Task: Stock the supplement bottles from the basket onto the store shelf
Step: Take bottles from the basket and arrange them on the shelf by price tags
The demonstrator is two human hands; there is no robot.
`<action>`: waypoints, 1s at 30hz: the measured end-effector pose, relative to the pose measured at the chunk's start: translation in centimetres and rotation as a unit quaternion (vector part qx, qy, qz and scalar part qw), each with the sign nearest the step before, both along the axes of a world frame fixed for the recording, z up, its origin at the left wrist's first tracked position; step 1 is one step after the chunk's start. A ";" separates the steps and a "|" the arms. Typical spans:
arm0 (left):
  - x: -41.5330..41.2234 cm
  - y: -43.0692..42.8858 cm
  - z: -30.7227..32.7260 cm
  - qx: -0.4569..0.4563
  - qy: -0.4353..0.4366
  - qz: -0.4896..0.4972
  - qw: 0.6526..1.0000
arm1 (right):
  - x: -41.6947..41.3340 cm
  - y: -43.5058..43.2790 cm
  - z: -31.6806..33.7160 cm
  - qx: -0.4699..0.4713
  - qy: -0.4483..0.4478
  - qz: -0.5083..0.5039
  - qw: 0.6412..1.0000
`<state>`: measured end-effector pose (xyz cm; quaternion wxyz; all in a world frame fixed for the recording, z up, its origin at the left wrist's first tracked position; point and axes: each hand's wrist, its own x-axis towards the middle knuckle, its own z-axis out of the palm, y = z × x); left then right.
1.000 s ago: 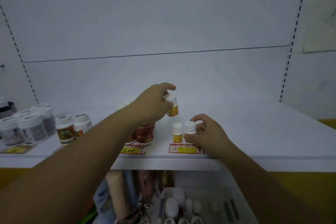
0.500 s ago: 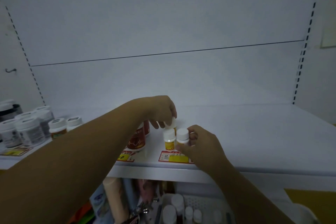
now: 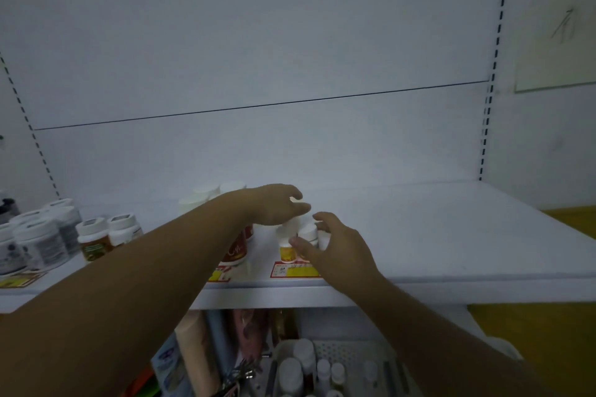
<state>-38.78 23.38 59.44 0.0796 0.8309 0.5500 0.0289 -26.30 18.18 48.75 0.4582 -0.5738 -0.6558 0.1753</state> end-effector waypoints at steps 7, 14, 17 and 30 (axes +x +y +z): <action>-1.5 -3.9 0.7 0.116 0.066 -0.059 0.989 | 2.2 -2.8 2.0 0.060 -0.360 -0.036 0.930; -3.0 -9.4 -1.3 0.118 0.070 -0.113 0.984 | 2.3 -10.0 2.9 0.074 -0.454 -0.010 0.888; -3.3 -12.4 -3.0 0.099 -0.039 -0.139 0.985 | 2.3 -14.0 1.6 0.107 -0.435 0.023 0.894; -5.7 -11.0 -18.2 -0.130 -0.074 -0.083 0.985 | 7.7 -12.8 -12.1 -0.121 -0.511 0.061 0.849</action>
